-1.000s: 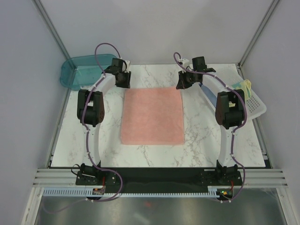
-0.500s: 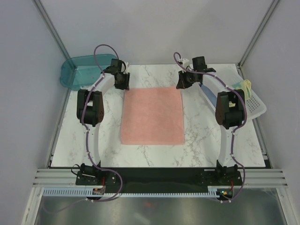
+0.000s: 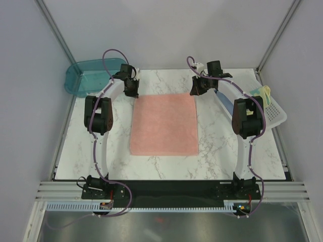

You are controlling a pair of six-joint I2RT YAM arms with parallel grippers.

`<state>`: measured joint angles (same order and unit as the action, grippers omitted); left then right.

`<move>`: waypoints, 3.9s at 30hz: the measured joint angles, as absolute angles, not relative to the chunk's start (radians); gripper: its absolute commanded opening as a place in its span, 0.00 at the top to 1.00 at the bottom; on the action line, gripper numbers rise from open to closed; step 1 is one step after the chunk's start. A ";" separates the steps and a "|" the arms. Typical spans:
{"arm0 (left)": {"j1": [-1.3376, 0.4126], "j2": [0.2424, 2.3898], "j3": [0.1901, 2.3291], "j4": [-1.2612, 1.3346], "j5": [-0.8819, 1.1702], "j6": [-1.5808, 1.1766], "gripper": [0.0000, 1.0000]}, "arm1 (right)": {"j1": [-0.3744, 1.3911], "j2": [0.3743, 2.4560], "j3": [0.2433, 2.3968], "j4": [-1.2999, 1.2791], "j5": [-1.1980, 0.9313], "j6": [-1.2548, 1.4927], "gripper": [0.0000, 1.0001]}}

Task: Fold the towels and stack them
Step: Fold the towel, then smooth out wrinkles on the folded towel

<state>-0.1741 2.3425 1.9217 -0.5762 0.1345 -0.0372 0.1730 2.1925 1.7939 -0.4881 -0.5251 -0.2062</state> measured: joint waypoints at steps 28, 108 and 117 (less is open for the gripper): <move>-0.174 1.904 1.450 -0.405 0.247 -0.069 0.98 | 0.202 1.723 1.247 -0.233 -0.394 -0.083 1.00; -0.348 1.400 0.765 -0.512 -0.118 -0.620 0.52 | 0.456 1.184 0.514 -0.199 0.003 0.757 0.48; -0.266 1.515 0.834 -0.464 -0.066 -0.597 0.54 | 0.425 1.461 0.668 -0.087 0.027 0.653 0.55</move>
<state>-0.2657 1.5150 0.8337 -0.4644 -0.0662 -0.5972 0.4248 1.4609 0.6682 -0.0872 0.0269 0.6529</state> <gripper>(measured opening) 0.466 0.457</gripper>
